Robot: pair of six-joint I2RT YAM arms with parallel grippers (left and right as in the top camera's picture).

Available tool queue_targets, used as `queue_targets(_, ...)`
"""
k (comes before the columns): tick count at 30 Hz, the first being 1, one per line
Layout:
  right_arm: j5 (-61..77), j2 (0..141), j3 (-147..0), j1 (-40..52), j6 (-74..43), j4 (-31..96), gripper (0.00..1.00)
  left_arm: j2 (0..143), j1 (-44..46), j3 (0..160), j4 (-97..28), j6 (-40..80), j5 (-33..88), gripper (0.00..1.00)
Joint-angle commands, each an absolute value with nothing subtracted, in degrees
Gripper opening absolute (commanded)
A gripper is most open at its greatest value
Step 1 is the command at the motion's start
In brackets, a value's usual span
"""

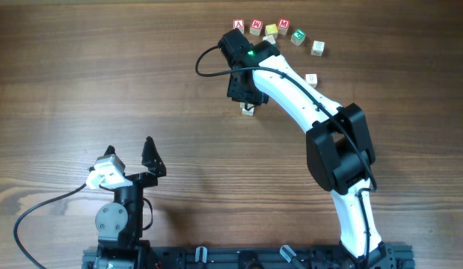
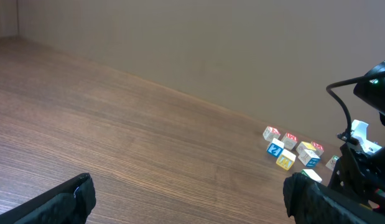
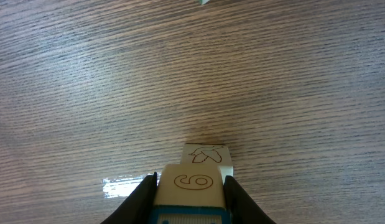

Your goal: Form a tower

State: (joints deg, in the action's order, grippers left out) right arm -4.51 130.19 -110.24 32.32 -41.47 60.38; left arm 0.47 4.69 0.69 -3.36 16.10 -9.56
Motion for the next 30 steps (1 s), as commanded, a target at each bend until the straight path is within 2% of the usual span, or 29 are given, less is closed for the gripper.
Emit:
queue_targets(1,-4.01,130.96,-109.73,31.86,-39.97,60.29,0.16,0.16,4.38,0.32,-3.18,15.00,-9.91,1.00)
queue_targets(11,-3.11,130.93,-109.75,31.48,-39.59,62.02,0.04,0.16,4.38,0.32,-3.18,14.98,-9.91,1.00)
queue_targets(19,-2.94,130.63,-109.75,31.42,-39.57,61.98,0.05,0.16,4.38,0.32,-3.18,15.00,-9.91,1.00)
queue_targets(22,-2.94,130.85,-109.73,31.42,-39.62,61.78,0.06,0.16,4.38,0.32,-3.18,15.00,-9.91,1.00)
queue_targets(24,-2.96,130.85,-109.45,31.42,-39.59,61.54,0.11,0.16,4.38,0.32,-3.18,15.00,-9.91,1.00)
queue_targets(30,-2.92,130.85,-108.33,30.65,-41.41,61.34,0.12,0.16,4.38,0.32,-3.18,15.00,-9.91,1.00)
